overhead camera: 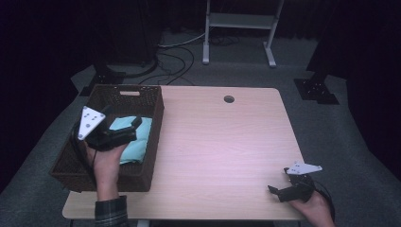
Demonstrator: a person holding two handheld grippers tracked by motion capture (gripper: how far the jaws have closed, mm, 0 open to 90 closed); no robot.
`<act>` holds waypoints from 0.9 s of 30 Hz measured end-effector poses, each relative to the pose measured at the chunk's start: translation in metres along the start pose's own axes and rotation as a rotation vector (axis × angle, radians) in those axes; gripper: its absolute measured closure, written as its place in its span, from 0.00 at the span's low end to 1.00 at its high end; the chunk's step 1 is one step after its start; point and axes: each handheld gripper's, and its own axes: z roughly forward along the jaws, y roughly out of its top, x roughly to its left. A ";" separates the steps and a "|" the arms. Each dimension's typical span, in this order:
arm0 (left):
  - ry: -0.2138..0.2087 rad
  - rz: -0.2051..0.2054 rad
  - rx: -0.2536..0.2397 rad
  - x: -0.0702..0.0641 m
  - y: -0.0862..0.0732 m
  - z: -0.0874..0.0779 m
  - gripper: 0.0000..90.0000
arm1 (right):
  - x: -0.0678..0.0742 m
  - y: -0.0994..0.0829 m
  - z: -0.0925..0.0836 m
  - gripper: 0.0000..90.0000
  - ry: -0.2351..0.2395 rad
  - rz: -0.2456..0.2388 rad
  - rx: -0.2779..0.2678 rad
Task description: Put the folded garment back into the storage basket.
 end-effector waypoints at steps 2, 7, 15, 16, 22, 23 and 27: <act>-0.026 0.005 -0.005 -0.014 0.000 0.006 0.00 | -0.001 -0.001 -0.001 0.00 -0.004 0.002 -0.001; -0.083 0.004 -0.022 -0.049 -0.005 0.016 0.00 | -0.004 -0.002 -0.002 0.00 -0.008 0.008 -0.001; -0.171 0.021 -0.002 -0.103 -0.031 0.032 0.00 | -0.004 -0.003 -0.003 0.00 -0.007 0.009 0.001; -0.182 0.025 0.000 -0.109 -0.035 0.034 0.00 | -0.004 -0.003 -0.003 0.00 -0.007 0.008 0.001; -0.241 0.058 0.006 -0.138 -0.061 0.044 0.00 | -0.004 -0.003 -0.003 0.00 -0.007 0.008 0.001; -0.248 0.064 0.011 -0.142 -0.067 0.045 0.00 | -0.004 -0.003 -0.003 0.00 -0.007 0.008 0.001; -0.292 0.078 0.021 -0.152 -0.090 0.052 0.00 | -0.004 -0.003 -0.003 0.00 -0.008 0.008 0.001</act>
